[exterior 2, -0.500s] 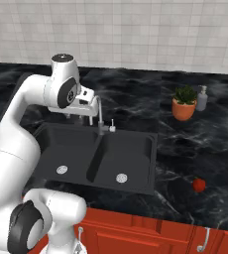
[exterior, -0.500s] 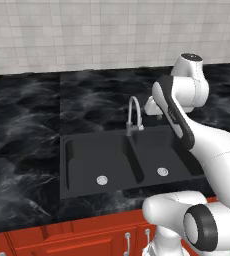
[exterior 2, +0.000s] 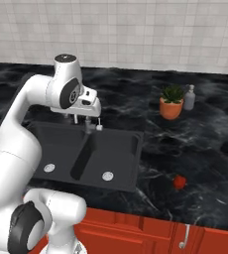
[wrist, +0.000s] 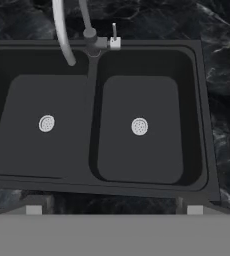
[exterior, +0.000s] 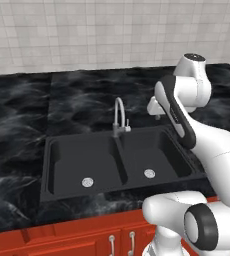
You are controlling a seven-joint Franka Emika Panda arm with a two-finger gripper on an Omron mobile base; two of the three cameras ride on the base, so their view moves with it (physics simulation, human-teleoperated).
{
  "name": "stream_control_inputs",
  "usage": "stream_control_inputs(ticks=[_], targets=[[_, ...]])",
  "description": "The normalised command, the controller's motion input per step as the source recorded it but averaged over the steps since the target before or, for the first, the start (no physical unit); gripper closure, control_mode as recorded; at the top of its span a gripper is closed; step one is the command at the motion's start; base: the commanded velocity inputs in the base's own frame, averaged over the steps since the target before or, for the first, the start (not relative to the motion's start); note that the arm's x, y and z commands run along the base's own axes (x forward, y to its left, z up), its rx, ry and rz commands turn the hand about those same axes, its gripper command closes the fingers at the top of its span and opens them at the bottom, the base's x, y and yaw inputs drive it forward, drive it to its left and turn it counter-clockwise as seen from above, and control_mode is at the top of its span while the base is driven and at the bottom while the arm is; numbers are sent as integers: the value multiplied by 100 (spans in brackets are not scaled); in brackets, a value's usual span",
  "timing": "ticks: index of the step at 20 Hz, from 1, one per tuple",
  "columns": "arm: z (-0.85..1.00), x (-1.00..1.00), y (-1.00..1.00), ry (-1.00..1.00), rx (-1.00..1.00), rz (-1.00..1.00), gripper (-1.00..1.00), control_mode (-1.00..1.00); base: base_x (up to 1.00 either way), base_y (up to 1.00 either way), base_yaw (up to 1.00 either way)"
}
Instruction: Turn on the sink faucet. Then move the bell pepper from the counter to the sink. Turn off the sink. Move the vegetable from the sink to the pot next to the stove. Finally move the pot to the front right burner.
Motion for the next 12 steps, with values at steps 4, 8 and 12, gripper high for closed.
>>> stream_control_inputs(ticks=[4,8,12], targets=[[0,0,0,0,0,0,-100,100,0,-40,0],[0,0,0,0,0,0,-100,100,0,-38,0],[0,0,0,0,0,0,-100,100,0,-45,0]])
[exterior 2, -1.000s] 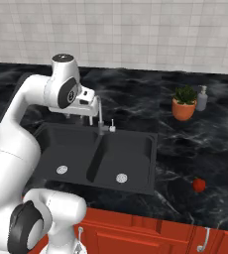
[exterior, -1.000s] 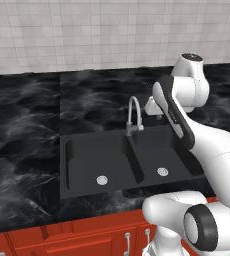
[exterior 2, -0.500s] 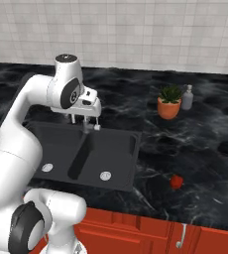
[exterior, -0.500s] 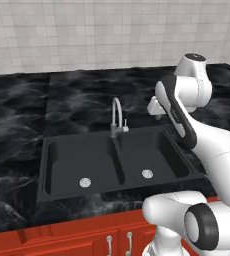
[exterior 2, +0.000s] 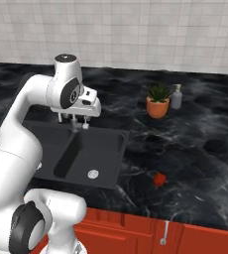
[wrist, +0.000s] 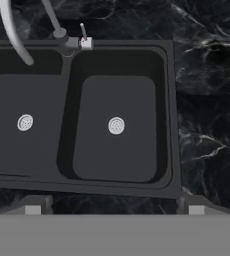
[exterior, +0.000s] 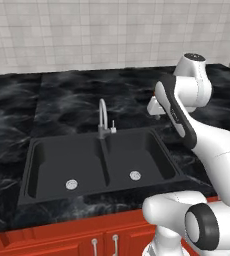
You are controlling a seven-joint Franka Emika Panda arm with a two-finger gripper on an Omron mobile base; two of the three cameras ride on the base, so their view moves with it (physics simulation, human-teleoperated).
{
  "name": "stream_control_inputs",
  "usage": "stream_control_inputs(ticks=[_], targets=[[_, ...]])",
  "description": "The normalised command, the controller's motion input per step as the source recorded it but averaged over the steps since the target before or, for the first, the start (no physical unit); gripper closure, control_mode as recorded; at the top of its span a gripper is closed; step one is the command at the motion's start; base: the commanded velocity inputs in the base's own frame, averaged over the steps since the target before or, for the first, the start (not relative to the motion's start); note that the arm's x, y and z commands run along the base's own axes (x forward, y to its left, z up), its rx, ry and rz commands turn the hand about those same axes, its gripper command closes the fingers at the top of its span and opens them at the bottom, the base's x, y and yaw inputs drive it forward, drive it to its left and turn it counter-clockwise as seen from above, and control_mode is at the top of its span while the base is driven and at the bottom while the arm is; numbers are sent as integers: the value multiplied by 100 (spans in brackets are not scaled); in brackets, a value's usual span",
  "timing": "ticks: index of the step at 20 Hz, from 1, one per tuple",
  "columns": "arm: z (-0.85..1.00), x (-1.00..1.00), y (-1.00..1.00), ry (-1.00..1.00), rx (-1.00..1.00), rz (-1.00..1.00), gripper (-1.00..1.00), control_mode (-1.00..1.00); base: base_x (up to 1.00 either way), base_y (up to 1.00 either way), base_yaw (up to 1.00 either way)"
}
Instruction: Turn on the sink faucet. Then move the bell pepper from the counter to the sink. Turn off the sink. Move the vegetable from the sink to the pot next to the stove. Finally move the pot to the front right burner.
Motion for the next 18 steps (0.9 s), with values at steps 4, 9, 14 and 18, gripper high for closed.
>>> stream_control_inputs(ticks=[4,9,14,18], targets=[[0,0,0,0,0,0,-100,100,3,-44,0],[0,0,0,0,0,0,-100,100,13,-34,0],[0,0,0,0,0,0,-100,100,36,-30,0],[0,0,0,0,0,0,-100,100,39,-27,0]])
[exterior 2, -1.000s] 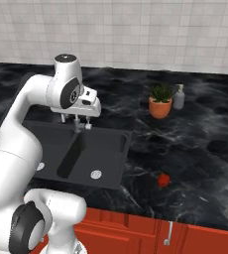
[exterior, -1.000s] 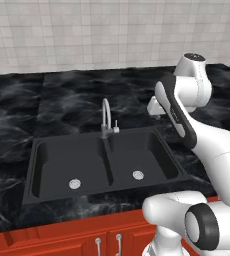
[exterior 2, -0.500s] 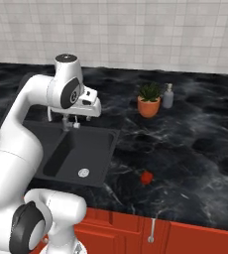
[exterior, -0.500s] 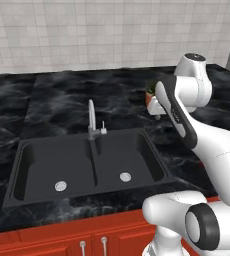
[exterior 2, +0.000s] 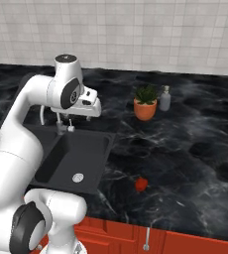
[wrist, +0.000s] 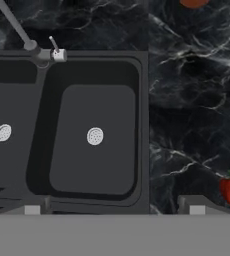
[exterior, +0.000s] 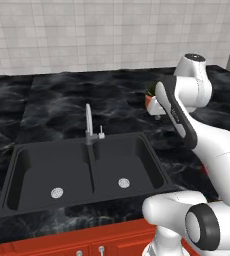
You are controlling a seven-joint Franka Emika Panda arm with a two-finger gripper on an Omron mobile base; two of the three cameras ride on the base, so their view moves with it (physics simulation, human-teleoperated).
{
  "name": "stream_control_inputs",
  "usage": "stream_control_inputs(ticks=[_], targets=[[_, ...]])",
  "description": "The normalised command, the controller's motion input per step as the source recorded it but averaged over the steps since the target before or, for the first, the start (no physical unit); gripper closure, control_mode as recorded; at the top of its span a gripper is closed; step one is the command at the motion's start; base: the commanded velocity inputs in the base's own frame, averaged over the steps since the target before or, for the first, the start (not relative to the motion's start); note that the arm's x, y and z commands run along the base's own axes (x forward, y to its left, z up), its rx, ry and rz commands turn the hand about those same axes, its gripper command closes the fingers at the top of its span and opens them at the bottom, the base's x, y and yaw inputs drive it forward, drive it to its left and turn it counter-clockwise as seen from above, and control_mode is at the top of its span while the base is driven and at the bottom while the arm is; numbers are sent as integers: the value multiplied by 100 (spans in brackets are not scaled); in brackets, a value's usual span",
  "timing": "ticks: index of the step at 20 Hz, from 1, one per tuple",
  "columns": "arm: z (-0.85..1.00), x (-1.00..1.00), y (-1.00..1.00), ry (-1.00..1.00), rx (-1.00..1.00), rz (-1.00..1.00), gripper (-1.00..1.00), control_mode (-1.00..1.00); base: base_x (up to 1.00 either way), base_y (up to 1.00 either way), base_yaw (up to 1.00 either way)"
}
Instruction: Turn on the sink faucet. Then move the bell pepper from the counter to the sink. Turn off the sink. Move the vegetable from the sink to the pot next to the stove. Finally move the pot to the front right burner.
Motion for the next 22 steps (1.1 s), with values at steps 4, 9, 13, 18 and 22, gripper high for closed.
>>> stream_control_inputs(ticks=[4,9,13,18,22], targets=[[-4,0,0,0,0,0,-100,-100,4,-7,1],[-59,11,2,2,0,5,-100,-100,0,0,0],[-67,5,0,-11,2,28,-100,-100,0,0,0],[-43,4,0,-24,4,47,-100,-100,0,0,0],[-29,-1,13,-10,0,32,-100,-100,0,0,0]])
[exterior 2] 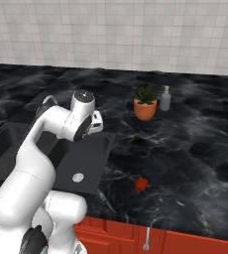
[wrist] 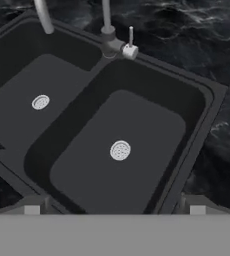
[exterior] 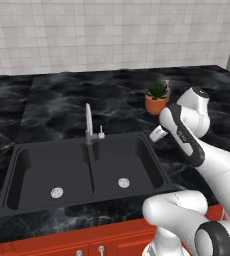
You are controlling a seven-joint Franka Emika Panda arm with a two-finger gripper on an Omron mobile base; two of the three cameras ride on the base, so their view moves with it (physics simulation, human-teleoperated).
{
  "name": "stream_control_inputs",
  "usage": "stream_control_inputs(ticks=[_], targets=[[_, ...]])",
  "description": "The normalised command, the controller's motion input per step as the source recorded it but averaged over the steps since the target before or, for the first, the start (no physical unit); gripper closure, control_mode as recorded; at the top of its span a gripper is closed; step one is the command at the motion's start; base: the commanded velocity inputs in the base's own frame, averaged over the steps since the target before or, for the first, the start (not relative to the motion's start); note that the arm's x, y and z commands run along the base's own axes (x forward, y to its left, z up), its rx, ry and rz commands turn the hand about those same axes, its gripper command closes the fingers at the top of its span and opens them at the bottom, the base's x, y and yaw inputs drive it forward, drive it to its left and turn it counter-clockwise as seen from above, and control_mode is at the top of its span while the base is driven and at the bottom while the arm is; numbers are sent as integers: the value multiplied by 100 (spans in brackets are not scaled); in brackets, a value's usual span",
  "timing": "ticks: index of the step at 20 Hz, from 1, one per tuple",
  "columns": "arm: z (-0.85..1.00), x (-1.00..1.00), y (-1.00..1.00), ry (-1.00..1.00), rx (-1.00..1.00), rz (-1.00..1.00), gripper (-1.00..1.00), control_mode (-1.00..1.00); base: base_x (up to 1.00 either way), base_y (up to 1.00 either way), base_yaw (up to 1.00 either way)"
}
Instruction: Turn on the sink faucet. Then move the bell pepper from the counter to the sink. Turn off the sink. Move the vegetable from the sink to the pot next to the stove. Finally move the pot to the front right burner.
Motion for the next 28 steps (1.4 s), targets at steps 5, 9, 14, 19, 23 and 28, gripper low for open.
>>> stream_control_inputs(ticks=[5,9,14,19,23,28], targets=[[-19,13,11,-20,2,27,-100,-100,0,0,0],[-7,39,17,-21,5,23,-100,-100,0,0,0],[-9,43,14,-21,5,24,-100,-100,0,0,0],[-9,55,15,-15,9,21,-100,-100,0,0,0],[-17,35,8,-10,7,19,-100,-100,0,0,0],[-6,14,10,0,2,11,-100,-100,0,0,0]])
